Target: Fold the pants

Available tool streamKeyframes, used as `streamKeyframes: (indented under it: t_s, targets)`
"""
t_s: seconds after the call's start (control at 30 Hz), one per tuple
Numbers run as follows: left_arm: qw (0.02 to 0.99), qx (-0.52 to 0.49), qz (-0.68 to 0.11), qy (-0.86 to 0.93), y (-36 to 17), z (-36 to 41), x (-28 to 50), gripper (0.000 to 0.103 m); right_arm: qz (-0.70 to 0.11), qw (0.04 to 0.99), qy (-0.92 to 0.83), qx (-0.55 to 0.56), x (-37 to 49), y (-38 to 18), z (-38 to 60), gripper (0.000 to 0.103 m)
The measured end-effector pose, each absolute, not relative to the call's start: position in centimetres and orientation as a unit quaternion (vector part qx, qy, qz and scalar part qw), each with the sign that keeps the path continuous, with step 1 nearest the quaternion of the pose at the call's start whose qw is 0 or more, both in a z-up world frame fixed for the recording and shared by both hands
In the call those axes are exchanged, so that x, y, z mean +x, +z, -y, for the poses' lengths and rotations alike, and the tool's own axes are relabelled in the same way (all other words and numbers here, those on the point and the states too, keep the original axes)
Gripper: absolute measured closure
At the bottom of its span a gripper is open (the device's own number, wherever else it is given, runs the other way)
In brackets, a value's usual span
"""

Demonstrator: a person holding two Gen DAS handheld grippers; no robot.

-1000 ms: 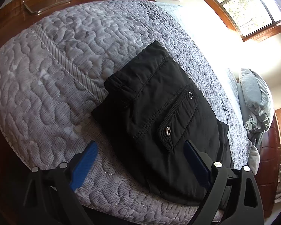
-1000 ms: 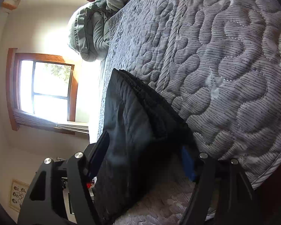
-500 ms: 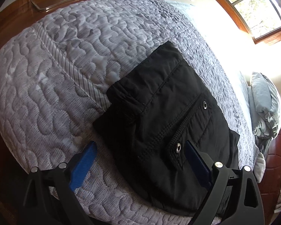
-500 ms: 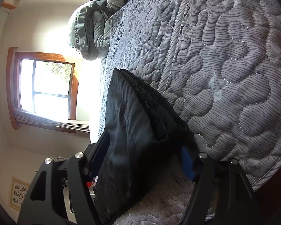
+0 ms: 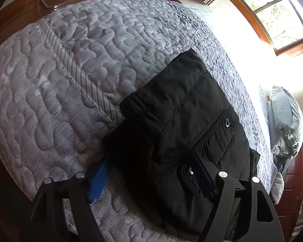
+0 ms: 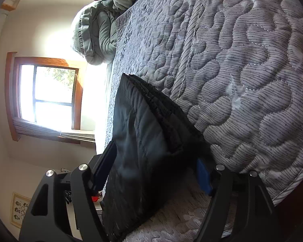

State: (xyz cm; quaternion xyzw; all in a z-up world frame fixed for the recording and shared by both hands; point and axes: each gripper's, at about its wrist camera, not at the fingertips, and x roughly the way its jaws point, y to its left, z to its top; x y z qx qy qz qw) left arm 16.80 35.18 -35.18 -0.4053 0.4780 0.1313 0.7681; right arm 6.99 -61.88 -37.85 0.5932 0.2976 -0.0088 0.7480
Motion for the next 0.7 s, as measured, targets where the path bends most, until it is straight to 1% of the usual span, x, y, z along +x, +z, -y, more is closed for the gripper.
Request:
streamKeyframes:
  t_s: [0.13, 0.17, 0.2, 0.27, 0.3, 0.4, 0.57, 0.7]
  targets:
    - [0.767, -0.401, -0.484, 0.129, -35.2, -35.5, 16.7, 0.034, -0.294, 0.749, -0.008, 0.594, 7.2, -37.7, 61.8, 0.028]
    - [0.767, -0.4, -0.485, 0.13, -35.2, -35.4, 16.7, 0.034, -0.298, 0.752, -0.01, 0.588, 7.3, -37.8, 61.8, 0.034]
    - [0.767, -0.398, -0.486, 0.131, -35.2, -35.4, 16.8, 0.034, -0.3, 0.754, -0.01, 0.585, 7.3, -37.8, 61.8, 0.052]
    - [0.767, -0.395, -0.488, 0.134, -35.2, -35.4, 16.8, 0.034, -0.302, 0.748, -0.01, 0.591, 7.0, -38.3, 61.9, 0.076]
    - [0.767, -0.393, -0.489, 0.136, -35.1, -35.3, 16.8, 0.034, -0.301, 0.75, -0.011, 0.589, 7.0, -38.2, 61.8, 0.079]
    - [0.768, -0.384, -0.492, 0.141, -35.0, -35.1, 17.0, 0.036, -0.301, 0.761, -0.014, 0.574, 7.0, -36.9, 61.5, 0.083]
    - [0.77, -0.38, -0.494, 0.141, -35.0, -35.0, 17.2, 0.039, -0.312, 0.787, -0.024, 0.532, 8.0, -33.3, 60.6, 0.085]
    - [0.769, -0.382, -0.494, 0.135, -35.0, -35.3, 17.1, 0.039, -0.318, 0.81, -0.026, 0.491, 9.1, -29.7, 59.3, 0.086]
